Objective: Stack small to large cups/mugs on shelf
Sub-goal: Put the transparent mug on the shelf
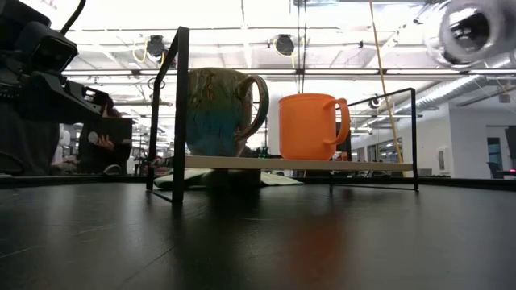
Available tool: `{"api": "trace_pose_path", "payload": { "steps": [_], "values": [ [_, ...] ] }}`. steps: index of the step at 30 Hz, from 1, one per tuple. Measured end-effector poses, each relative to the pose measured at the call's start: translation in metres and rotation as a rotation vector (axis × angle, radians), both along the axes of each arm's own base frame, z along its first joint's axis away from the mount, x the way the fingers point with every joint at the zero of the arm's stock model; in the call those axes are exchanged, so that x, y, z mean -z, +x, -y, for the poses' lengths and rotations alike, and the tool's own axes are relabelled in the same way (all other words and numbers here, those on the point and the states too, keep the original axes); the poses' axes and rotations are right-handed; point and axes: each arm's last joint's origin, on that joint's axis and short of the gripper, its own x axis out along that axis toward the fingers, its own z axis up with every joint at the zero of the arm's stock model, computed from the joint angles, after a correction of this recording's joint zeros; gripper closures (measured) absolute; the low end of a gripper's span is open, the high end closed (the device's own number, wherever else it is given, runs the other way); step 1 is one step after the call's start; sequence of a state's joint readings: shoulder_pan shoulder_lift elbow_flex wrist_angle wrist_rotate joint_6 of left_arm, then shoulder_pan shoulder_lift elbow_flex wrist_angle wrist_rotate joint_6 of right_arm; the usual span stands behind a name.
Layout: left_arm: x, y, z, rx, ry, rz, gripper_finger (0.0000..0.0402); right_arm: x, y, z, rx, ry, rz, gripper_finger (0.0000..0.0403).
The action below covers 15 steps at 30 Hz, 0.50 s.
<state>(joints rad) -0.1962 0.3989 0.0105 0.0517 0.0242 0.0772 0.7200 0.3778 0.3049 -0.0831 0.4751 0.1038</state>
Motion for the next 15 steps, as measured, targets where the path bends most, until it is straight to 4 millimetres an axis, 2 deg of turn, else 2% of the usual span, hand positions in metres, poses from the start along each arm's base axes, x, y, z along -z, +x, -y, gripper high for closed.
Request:
{"api": "trace_pose_path", "payload": {
  "steps": [15],
  "values": [
    [0.0, 0.0, 0.0, 0.001, 0.003, 0.001, 0.0396, -0.036, 0.006, 0.024, 0.19, -0.037, 0.013, 0.0403]
  ]
}}
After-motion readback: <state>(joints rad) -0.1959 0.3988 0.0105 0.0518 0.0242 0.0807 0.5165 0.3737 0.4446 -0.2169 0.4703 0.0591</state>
